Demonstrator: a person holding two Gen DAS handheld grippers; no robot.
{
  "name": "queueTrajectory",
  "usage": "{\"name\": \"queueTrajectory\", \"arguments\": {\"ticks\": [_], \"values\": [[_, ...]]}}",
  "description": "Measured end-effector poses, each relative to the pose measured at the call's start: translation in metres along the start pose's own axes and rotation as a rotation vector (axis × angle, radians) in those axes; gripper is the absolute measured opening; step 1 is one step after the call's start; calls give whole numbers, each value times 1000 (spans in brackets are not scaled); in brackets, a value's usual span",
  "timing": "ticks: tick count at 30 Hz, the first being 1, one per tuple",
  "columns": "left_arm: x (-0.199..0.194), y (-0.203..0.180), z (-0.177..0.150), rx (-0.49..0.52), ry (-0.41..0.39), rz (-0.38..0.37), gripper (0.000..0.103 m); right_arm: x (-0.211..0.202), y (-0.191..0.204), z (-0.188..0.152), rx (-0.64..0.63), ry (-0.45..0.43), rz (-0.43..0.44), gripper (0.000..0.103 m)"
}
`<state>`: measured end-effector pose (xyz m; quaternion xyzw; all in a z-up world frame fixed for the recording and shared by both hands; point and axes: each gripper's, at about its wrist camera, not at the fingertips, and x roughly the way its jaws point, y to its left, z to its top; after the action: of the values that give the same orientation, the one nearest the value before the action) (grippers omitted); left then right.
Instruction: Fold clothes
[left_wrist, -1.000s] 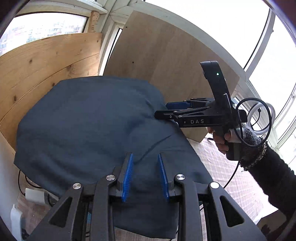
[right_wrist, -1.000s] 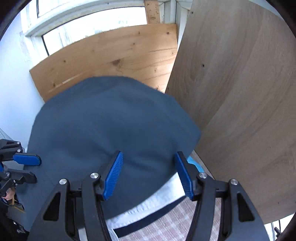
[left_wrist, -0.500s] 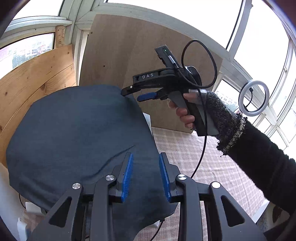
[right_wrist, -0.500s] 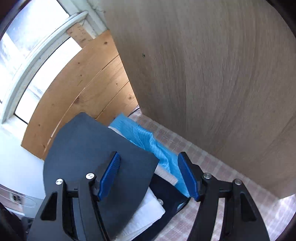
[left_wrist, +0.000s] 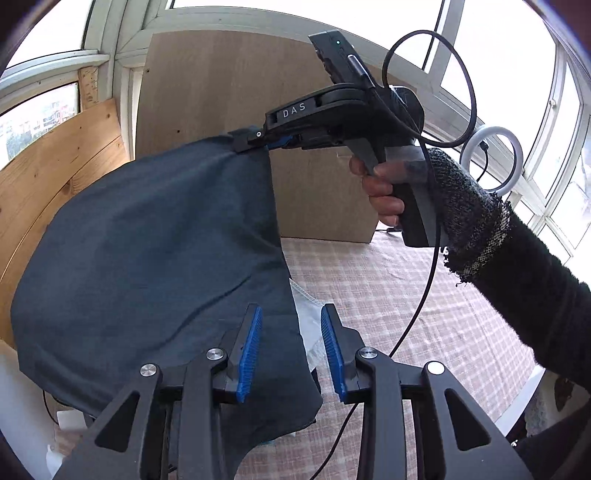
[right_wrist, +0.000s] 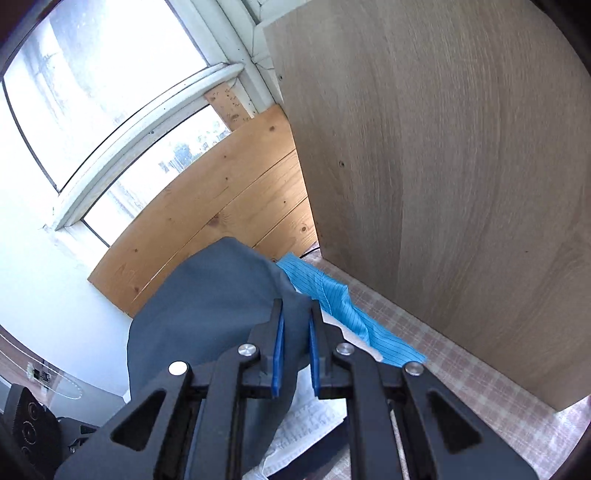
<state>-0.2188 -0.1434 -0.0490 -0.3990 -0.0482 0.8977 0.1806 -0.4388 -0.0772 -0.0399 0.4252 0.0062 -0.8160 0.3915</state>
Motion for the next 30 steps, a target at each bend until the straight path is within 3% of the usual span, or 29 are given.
{"name": "queueTrajectory", "arguments": {"ticks": [3,6,8,12,15,17,19,23,26,30], "values": [[17,2,-10,-7,61,-21,32,15,-7,-12,-11,56,-101,11],[21,6,-16,-22,81,-36,31,39,-25,-18,0,122,-120,14],[13,5,-14,-12,73,-36,31,47,-34,-16,-1,157,-181,33],[-14,1,-15,13,28,-5,31,9,-18,-6,-71,10,-340,35],[-34,7,-21,-23,-7,54,33,-11,11,-14,-135,-36,-288,36],[-49,18,-31,-73,-28,99,35,-17,34,-25,-186,-39,-237,52],[-65,31,-45,-139,-48,129,40,-16,57,-46,-241,-36,-230,58],[-90,56,-78,-246,-44,228,41,-16,93,-100,-309,-21,-236,58],[-111,67,-102,-298,-44,251,41,-16,119,-149,-423,3,-315,58],[-123,77,-113,-336,-64,293,45,-34,144,-209,-570,20,-492,58]]}}
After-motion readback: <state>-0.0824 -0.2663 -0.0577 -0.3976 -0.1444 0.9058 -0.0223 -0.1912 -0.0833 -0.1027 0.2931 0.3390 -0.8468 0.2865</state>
